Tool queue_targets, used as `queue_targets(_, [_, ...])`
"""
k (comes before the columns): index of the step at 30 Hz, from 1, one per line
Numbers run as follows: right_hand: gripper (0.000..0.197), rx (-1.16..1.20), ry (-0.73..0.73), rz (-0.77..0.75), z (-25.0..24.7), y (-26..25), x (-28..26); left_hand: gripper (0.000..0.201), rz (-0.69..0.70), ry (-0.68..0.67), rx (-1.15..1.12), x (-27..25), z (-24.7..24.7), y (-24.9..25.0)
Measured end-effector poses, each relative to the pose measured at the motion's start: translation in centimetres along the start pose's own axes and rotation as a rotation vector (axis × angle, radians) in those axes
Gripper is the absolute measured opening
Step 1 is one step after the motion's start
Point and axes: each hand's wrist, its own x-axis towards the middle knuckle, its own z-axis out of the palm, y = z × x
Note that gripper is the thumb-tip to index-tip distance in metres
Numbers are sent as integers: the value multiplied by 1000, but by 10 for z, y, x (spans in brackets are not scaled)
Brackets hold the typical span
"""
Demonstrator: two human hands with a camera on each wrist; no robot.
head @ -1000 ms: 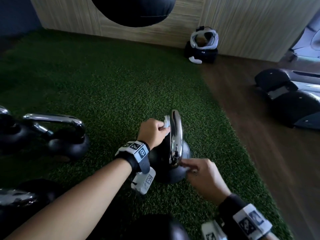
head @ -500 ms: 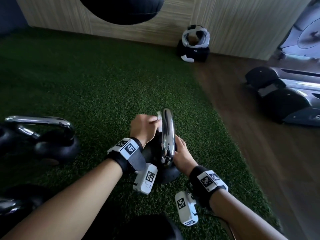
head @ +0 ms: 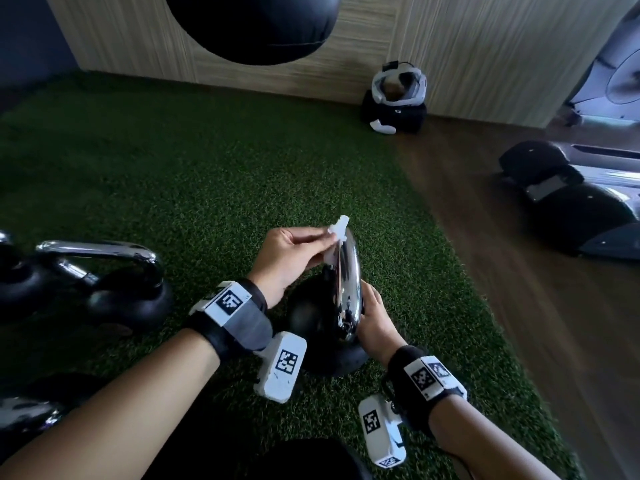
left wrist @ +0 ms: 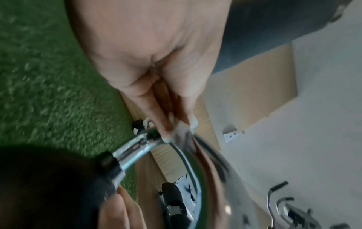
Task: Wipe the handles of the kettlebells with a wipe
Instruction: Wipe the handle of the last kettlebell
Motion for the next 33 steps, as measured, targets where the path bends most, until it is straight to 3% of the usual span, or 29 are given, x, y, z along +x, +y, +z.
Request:
queue_targets(3, [95,-2,9,-19,3,6,1,17,2,-118,128,-7,-12,11])
queue_targets(7, [96,-25,16,-42,2,7,5,26,36,-4,65,-14,-4,6])
queue_targets(9, [95,-14,17,-51,2,10,5,15,31,1,-48,-21,0,0])
queue_targets(12, [92,-4,22,-68,3,12,5,15,-28,-193,-73,-30,-15,-6])
queue_targets(14, [92,-3,25,-68,4,12,5,16,-31,-330,23,-34,-25,-8])
queue_targets(21, [88,-30,24,-58,4,15,7,25,178,-512,461,-45,-42,-29])
queue_targets(23, [88,-36,19,-56,2,14,6,21,220,-524,550,-50,-43,-28])
queue_targets(27, [67,-48,22,-72,3,17,7,16,327,-507,672,-52,-40,-21])
queue_targets(33, [66,-61,36,-74,2,17,6,10,352,-520,851,-54,-41,-39])
